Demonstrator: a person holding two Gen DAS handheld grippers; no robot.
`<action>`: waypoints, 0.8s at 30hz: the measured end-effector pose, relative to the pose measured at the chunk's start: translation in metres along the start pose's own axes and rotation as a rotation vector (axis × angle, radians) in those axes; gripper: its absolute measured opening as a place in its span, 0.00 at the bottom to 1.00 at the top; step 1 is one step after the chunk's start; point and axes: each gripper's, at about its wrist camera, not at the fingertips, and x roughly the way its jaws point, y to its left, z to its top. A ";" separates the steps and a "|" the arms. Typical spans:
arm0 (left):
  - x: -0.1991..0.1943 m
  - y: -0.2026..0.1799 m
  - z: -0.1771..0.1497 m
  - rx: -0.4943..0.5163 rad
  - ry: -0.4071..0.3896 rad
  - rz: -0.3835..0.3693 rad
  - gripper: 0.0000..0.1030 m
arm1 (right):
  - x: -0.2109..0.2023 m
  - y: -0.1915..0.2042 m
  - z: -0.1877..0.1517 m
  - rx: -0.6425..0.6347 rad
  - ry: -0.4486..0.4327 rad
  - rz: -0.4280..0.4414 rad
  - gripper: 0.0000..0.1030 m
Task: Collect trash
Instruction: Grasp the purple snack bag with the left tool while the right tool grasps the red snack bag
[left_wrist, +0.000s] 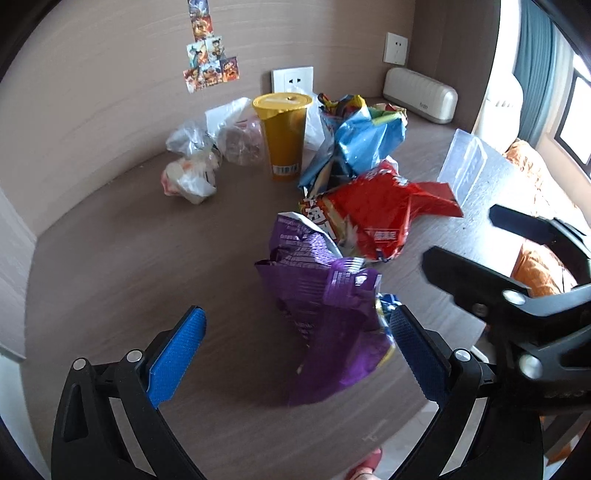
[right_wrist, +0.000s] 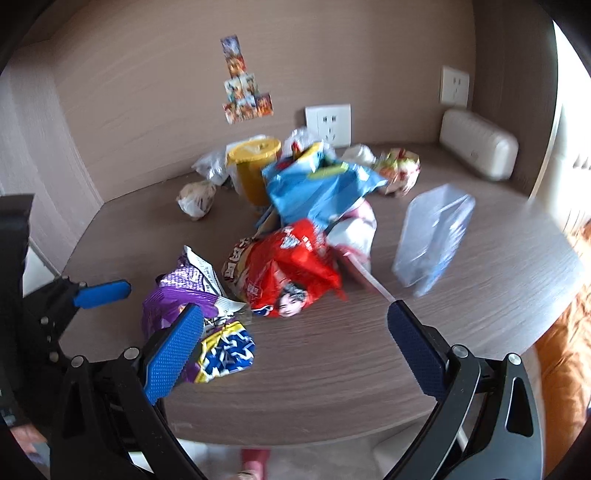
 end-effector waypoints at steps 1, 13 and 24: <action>0.002 0.000 -0.001 0.009 -0.003 0.001 0.95 | 0.008 0.000 0.001 0.025 0.013 0.012 0.97; 0.026 0.000 0.016 0.109 -0.032 -0.117 0.75 | 0.066 -0.016 0.015 0.222 0.100 0.100 0.59; 0.022 0.024 0.025 0.077 -0.036 -0.224 0.56 | 0.060 -0.006 0.014 0.200 0.008 0.117 0.33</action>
